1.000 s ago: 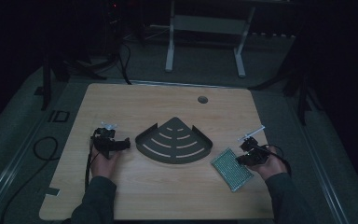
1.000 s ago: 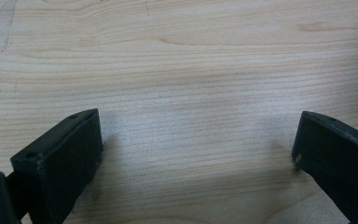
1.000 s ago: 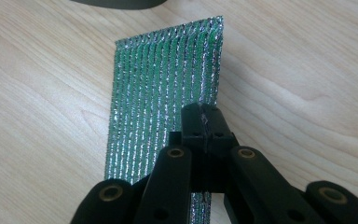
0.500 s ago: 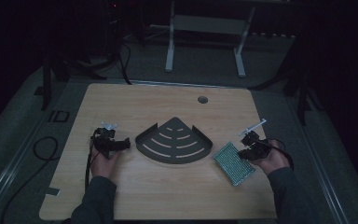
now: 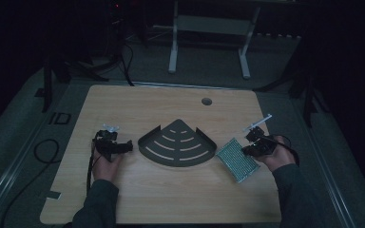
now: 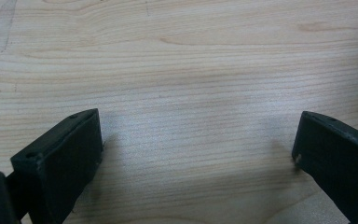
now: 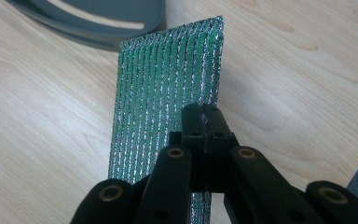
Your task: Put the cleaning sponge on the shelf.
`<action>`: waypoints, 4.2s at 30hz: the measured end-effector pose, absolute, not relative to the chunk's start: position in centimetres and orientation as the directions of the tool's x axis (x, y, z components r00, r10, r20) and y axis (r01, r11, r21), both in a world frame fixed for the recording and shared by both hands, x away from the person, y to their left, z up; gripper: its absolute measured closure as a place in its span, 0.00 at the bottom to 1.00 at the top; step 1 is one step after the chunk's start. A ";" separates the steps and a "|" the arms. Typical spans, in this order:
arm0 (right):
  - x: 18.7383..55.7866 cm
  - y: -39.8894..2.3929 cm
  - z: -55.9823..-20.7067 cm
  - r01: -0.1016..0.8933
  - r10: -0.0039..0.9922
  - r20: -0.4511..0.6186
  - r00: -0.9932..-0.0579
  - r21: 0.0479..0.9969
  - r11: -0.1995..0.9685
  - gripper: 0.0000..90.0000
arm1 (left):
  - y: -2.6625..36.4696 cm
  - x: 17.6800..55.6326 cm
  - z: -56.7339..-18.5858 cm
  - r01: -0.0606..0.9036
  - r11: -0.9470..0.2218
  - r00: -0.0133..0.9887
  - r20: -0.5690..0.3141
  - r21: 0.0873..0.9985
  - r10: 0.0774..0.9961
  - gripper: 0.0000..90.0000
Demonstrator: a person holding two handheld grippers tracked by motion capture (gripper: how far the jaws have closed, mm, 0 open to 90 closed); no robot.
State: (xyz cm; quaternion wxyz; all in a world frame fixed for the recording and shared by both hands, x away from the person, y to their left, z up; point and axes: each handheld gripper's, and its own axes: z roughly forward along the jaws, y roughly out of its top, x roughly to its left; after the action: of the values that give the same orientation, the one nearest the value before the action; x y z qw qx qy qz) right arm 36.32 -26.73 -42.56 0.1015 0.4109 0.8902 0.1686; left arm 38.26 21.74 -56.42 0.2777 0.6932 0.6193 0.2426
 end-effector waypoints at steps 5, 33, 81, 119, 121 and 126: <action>36.7 -26.4 -42.1 0.691 0.764 -0.039 -0.644 0.398 0.604 1.00 | 21.7 38.3 -56.4 0.724 -0.078 0.115 -0.008 0.686 0.993 0.02; 39.3 -23.6 -39.9 0.657 0.745 -0.040 -0.666 0.443 0.611 1.00 | 21.7 38.3 -56.4 0.723 -0.077 0.114 -0.008 0.687 0.993 0.02; 42.6 -19.5 -39.2 0.646 0.740 -0.008 -0.673 0.482 0.593 1.00 | 21.7 38.3 -56.4 0.723 -0.077 0.114 -0.009 0.686 0.993 0.02; 44.0 -16.2 -40.8 0.633 0.717 0.010 -0.697 0.478 0.608 1.00 | 21.7 38.3 -56.4 0.722 -0.077 0.113 -0.009 0.687 0.994 0.02; 44.0 -16.1 -40.9 0.631 0.713 0.015 -0.701 0.478 0.611 1.00 | 21.7 38.3 -56.4 0.723 -0.077 0.113 -0.008 0.687 0.994 0.02; 44.2 -15.7 -41.4 0.629 0.709 0.009 -0.705 0.469 0.620 1.00 | 21.7 38.3 -56.4 0.723 -0.077 0.113 -0.008 0.687 0.994 0.02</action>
State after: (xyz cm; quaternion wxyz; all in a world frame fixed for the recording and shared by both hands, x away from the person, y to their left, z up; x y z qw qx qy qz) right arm 44.15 -15.73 -41.38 0.0885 0.3737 0.8955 0.2248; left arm 38.27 21.73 -56.43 0.2783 0.6922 0.6199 0.2433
